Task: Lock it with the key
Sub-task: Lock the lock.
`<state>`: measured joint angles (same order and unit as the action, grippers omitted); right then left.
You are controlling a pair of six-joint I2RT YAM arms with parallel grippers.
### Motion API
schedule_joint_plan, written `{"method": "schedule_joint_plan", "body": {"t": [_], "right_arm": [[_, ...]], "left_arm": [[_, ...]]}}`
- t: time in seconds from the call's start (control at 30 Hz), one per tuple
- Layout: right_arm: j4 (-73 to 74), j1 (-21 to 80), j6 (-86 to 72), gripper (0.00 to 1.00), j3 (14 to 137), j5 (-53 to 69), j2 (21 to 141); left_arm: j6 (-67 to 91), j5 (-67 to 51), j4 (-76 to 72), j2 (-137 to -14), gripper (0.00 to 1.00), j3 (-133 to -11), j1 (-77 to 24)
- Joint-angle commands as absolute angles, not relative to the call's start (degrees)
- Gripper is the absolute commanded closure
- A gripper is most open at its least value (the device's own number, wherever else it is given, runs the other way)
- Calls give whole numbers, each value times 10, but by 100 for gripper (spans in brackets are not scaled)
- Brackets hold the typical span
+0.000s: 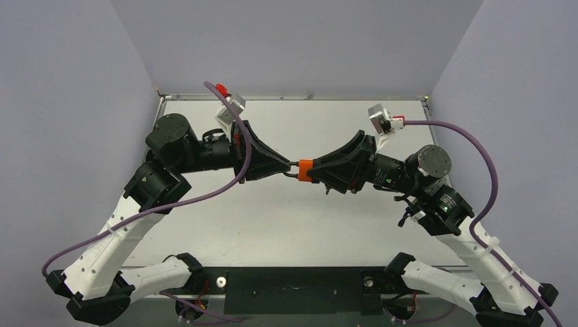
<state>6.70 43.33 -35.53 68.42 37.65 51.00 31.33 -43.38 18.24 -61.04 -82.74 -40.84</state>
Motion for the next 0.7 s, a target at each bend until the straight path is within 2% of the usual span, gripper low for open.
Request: {"method": "schedule_joint_plan", "body": {"t": [0.0,0.67], "right_arm": [[16,463,-343,100,688,356,529],[20,478,-326,100,693,328,560]], "left_arm": [[328,-372,140,-620,100,-821,-426],[343,-311,142,-640,100,-824,-488]]}}
